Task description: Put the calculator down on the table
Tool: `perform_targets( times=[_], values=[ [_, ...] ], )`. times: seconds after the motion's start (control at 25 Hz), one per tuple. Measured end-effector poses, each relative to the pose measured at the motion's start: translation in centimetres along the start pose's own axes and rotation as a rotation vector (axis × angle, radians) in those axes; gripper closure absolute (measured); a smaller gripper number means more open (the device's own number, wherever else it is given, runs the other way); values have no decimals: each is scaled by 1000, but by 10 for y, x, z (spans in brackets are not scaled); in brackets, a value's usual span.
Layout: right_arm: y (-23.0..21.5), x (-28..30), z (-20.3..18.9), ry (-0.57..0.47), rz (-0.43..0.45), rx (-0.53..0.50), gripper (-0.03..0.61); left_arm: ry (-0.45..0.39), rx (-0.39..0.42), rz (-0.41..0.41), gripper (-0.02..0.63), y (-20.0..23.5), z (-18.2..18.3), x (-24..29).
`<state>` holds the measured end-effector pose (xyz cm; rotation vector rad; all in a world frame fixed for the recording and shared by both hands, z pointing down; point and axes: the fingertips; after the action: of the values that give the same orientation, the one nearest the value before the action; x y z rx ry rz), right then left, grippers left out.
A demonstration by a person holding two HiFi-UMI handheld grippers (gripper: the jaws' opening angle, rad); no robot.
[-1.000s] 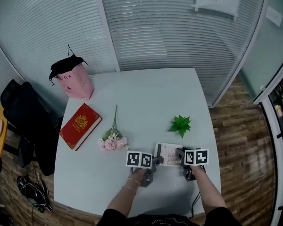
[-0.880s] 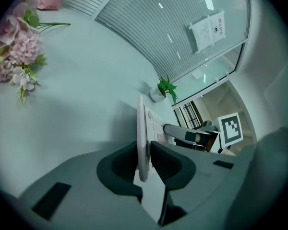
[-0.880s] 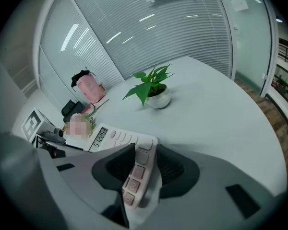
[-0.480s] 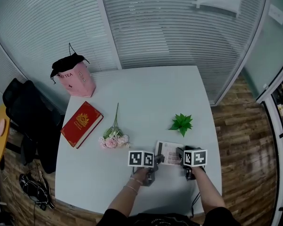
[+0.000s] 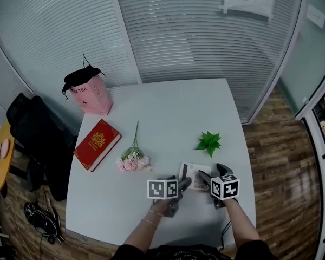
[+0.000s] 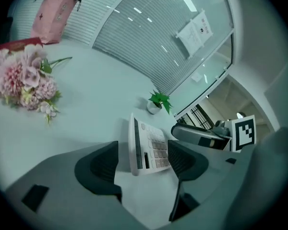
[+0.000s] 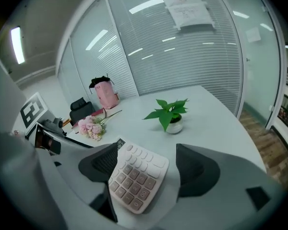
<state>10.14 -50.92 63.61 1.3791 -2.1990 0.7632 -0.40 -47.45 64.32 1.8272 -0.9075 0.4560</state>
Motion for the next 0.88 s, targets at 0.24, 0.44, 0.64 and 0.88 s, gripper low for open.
perform_targets(
  times=[0.24,0.44,0.64,0.88],
  values=[
    [35,-36,26,-125,38,-108,196,-90,153,16,287,-16,-2,-40],
    [64,-74,37,-190,35,-202,198,-182,229,-5,287,-41,-10,-83],
    [90,-110,37,-235,28,-260,199,-239,264,-19,287,-55,-33,-123],
    [120,-148,29,-301,31,-277,206,-351,285,-41,288,-70,-52,-173]
  ],
)
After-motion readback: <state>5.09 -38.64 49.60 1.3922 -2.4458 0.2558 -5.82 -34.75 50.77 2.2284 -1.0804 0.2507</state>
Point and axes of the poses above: the fingertips, and each gripper's own axes: x forward along the fingers, y to its left, z out of its top, and after that the axes turned 4 degrees about -x, right-handed
